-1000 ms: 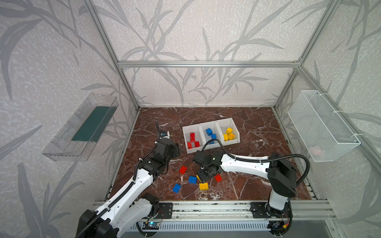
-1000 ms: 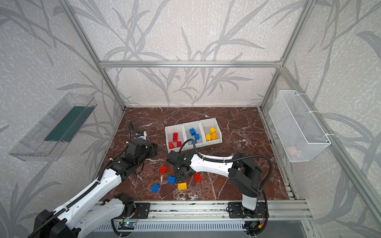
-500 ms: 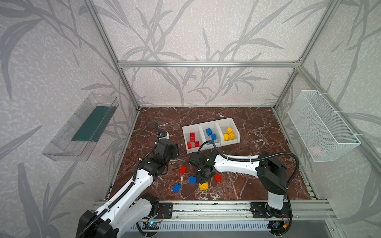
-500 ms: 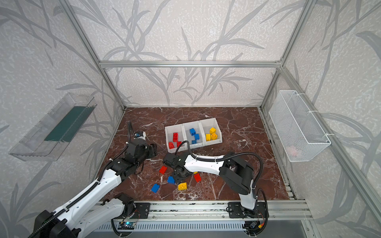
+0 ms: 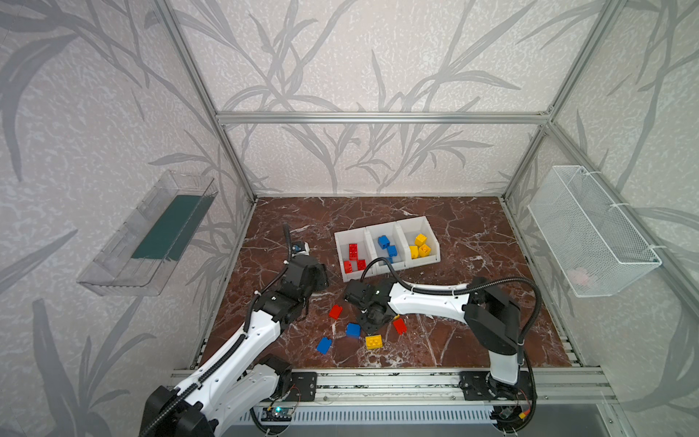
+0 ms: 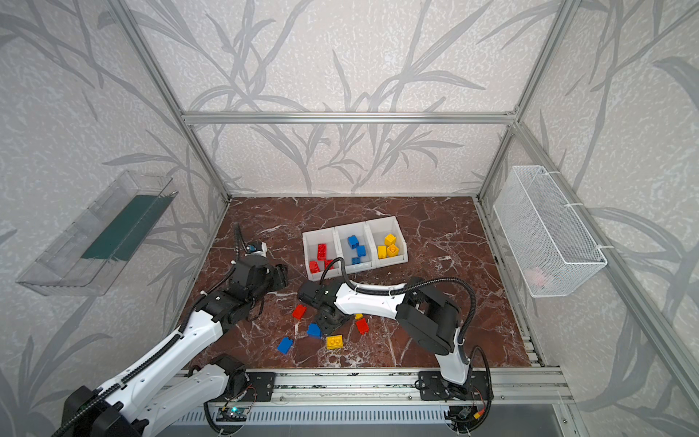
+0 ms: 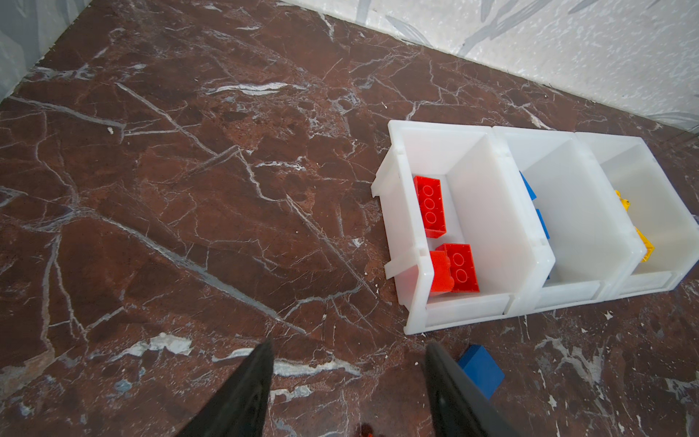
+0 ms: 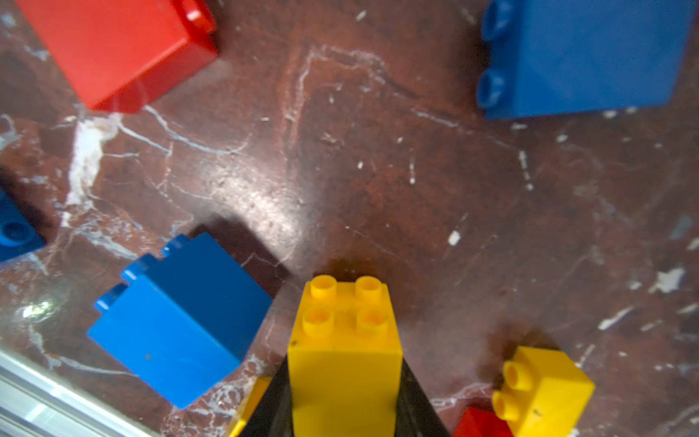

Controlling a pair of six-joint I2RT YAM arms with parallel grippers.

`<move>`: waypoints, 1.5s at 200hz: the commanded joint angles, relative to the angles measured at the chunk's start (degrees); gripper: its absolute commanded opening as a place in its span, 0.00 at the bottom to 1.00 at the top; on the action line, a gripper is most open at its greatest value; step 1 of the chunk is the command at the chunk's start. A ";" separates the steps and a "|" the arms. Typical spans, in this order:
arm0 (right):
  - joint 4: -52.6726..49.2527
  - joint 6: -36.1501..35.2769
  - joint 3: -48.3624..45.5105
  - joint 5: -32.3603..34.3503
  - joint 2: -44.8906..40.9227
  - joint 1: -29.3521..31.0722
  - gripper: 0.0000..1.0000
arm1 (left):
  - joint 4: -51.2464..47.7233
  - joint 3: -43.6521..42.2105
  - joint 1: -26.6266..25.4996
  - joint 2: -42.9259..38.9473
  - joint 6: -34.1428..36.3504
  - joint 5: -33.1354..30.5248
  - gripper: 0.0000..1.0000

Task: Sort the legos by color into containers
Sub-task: 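Carry the yellow brick with the right gripper into the yellow compartment and release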

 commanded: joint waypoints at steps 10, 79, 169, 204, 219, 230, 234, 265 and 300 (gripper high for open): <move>-5.10 -4.29 1.50 6.48 -8.47 -7.05 0.29 | -1.22 -0.19 0.24 -1.18 -1.31 -0.26 0.66; -0.18 -11.31 6.26 7.05 -13.89 -30.59 0.29 | 0.07 -1.73 0.30 -1.38 -3.00 1.95 0.66; -5.40 -12.32 27.34 4.88 6.44 -40.21 0.29 | -0.61 -4.62 0.27 -4.05 -5.65 4.85 0.66; -6.28 -11.83 30.07 4.04 9.25 -40.41 0.36 | -1.23 -4.90 0.29 -4.89 -5.80 4.98 0.66; -6.38 -11.48 30.00 3.95 9.17 -40.39 0.44 | -1.59 -4.96 0.22 -4.98 -5.93 5.09 0.66; -6.36 -11.47 29.78 3.82 8.91 -40.40 0.47 | -1.63 -5.08 0.28 -5.02 -5.97 5.13 0.66; -6.37 -11.45 29.68 3.78 8.85 -40.41 0.49 | -1.60 -5.03 0.25 -4.98 -5.98 5.16 0.66; -6.41 -11.38 28.82 3.70 7.81 -40.41 0.54 | -1.29 -5.29 0.23 -4.98 -5.77 6.06 0.66; -6.06 -10.58 26.64 2.94 5.24 -40.39 0.56 | -0.63 -5.75 0.21 -4.83 -5.23 7.94 0.66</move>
